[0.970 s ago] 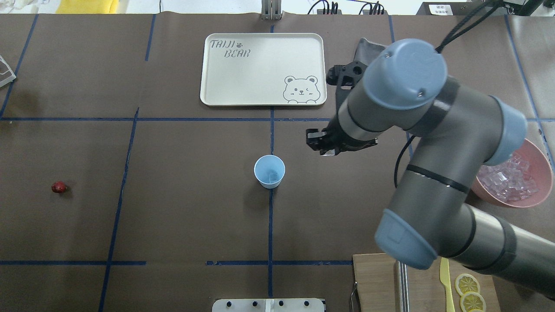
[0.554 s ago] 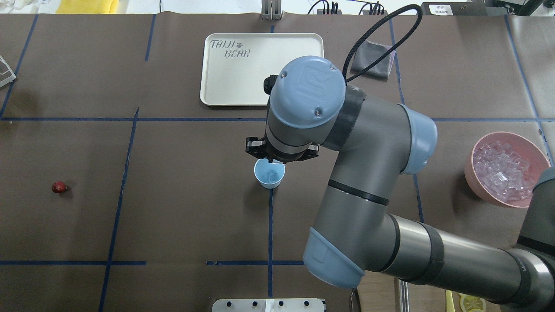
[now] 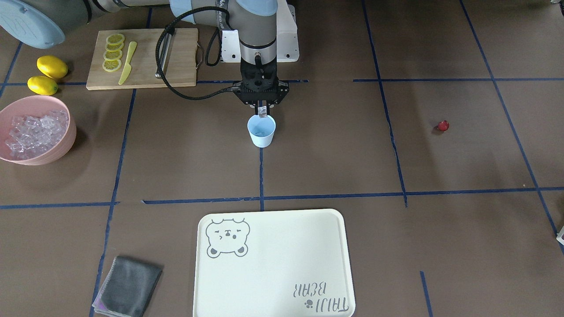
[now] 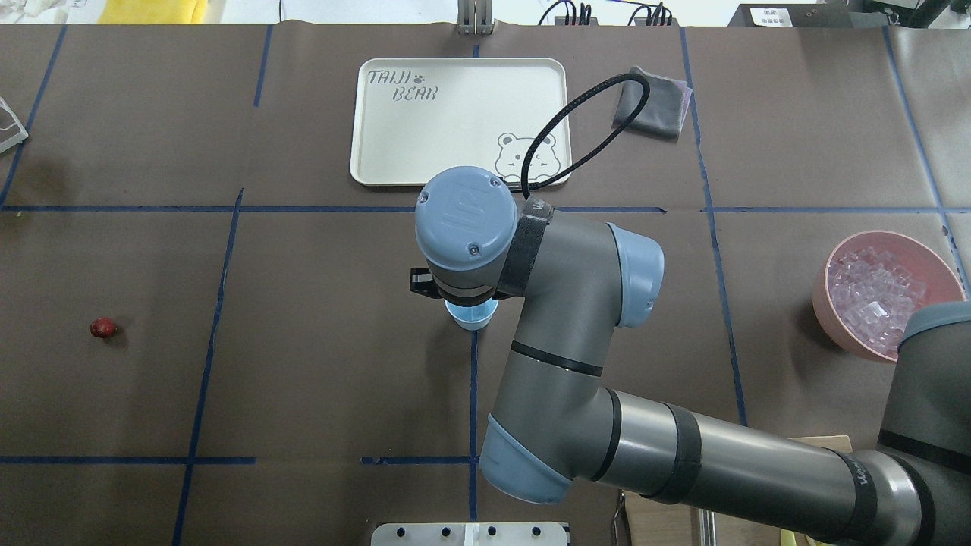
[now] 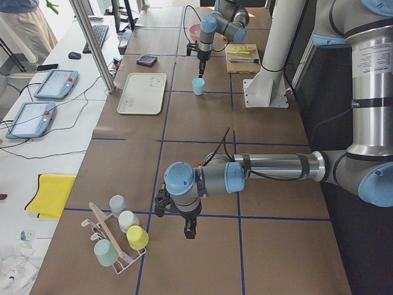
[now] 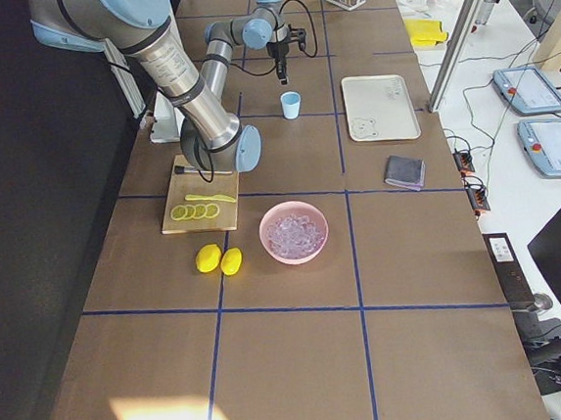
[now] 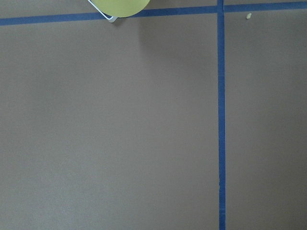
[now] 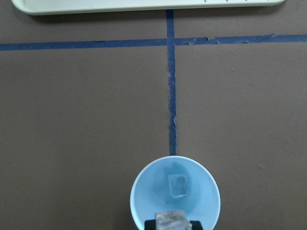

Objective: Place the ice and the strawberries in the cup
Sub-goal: 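Open the right gripper to release the ice cube into the cup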

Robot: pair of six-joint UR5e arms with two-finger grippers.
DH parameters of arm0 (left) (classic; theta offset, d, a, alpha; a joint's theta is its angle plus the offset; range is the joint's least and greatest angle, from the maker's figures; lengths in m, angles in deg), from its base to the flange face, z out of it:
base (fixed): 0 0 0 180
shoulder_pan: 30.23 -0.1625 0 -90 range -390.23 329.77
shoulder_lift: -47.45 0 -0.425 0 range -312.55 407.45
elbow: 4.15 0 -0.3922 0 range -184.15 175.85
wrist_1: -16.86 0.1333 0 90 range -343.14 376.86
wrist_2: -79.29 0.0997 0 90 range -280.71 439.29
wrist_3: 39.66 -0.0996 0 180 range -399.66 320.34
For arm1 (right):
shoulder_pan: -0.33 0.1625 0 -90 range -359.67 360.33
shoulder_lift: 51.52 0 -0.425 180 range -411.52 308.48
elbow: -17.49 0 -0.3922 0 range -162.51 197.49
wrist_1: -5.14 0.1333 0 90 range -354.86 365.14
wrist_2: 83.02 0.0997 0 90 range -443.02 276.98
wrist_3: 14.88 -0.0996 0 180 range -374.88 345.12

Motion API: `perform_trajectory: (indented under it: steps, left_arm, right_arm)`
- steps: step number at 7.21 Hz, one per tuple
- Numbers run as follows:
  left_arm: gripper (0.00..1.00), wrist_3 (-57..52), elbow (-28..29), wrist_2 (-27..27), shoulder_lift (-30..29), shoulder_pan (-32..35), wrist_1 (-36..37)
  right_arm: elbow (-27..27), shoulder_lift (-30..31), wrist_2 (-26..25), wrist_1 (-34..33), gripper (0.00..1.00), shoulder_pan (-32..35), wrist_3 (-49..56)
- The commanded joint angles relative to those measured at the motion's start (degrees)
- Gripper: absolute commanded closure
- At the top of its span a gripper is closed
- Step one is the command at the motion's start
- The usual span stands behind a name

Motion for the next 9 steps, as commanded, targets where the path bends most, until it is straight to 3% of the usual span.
perform_trajectory:
  steps: [1, 2, 3, 7, 9]
  left_arm:
    - [0.0, 0.0, 0.0, 0.0, 0.0, 0.0, -0.02]
    - [0.0, 0.0, 0.0, 0.0, 0.0, 0.0, -0.11]
    - [0.0, 0.0, 0.0, 0.0, 0.0, 0.0, -0.11]
    - [0.0, 0.0, 0.0, 0.0, 0.0, 0.0, -0.11]
    - [0.0, 0.0, 0.08, 0.0, 0.0, 0.0, -0.11]
  right_arm:
    - [-1.56, 0.11, -0.15, 1.44, 0.95, -0.09, 0.06]
    - [-1.56, 0.28, -0.32, 1.44, 0.36, 0.0, 0.75]
    - [-1.13, 0.2, -1.63, 1.35, 0.0, 0.0, 1.02]
    - [-0.68, 0.11, -1.73, 1.35, 0.0, 0.09, 1.2]
    - [2.99, 0.89, 1.32, -0.3, 0.0, 3.4, 3.2]
